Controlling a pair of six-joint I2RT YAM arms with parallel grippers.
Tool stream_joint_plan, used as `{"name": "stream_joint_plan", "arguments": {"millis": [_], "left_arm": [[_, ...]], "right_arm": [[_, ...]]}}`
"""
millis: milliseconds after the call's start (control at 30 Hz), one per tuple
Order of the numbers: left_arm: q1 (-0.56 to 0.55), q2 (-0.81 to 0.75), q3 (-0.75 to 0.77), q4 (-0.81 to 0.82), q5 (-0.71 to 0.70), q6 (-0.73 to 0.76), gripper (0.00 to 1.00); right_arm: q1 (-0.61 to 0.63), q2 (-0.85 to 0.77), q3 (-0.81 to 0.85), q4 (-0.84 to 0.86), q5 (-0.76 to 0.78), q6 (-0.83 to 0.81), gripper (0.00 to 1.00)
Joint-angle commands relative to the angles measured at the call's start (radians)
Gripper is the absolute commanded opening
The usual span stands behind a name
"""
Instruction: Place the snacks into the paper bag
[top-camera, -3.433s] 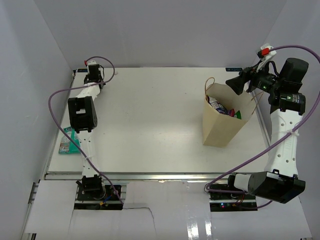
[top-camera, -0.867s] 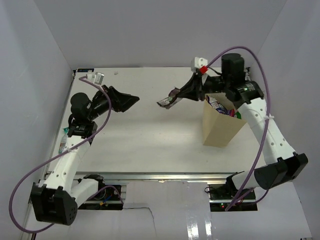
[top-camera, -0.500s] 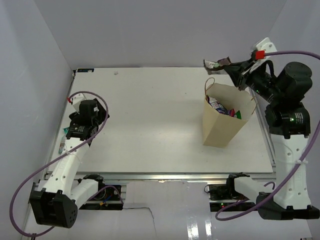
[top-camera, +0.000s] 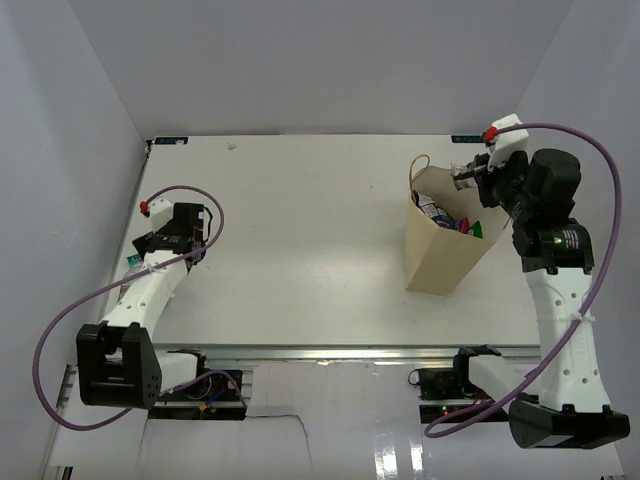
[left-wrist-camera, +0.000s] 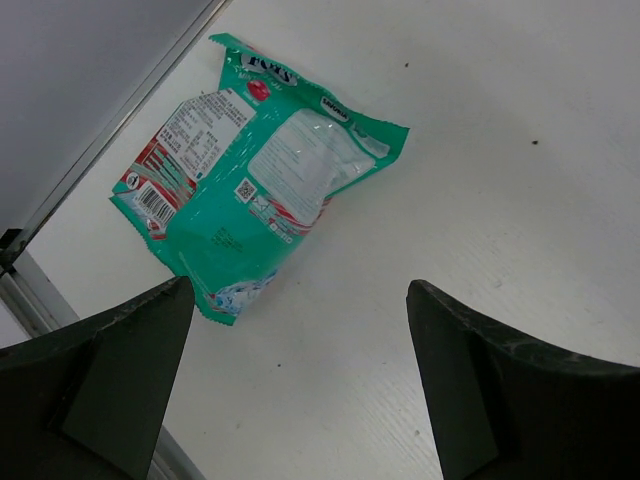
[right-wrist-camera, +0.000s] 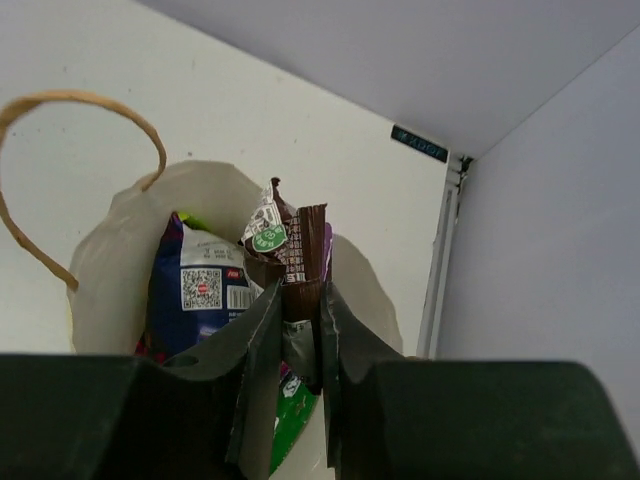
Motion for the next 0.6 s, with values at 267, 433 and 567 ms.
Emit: {"name": "stream_joint_plan", "arguments": {"millis": [267, 433, 567], "left_arm": [[0.132, 0.295, 0.066, 0.093, -0.057, 0.1, 0.98], [0.166, 0.473, 0.112, 0.125, -0.066, 0.141, 0.94], [0.206, 0.541, 0.134, 0.132, 0.027, 0.141, 0.69]], "right_arm": [[-0.005, 0.057, 0.034, -0.075, -0.086, -0.093, 0.92], [-0.006, 0.068, 0.042, -0.081, -0.102, -0.094, 0.96], [-0.008, 0.066, 0.045, -0.083, -0.114, -0.093, 0.97]]}}
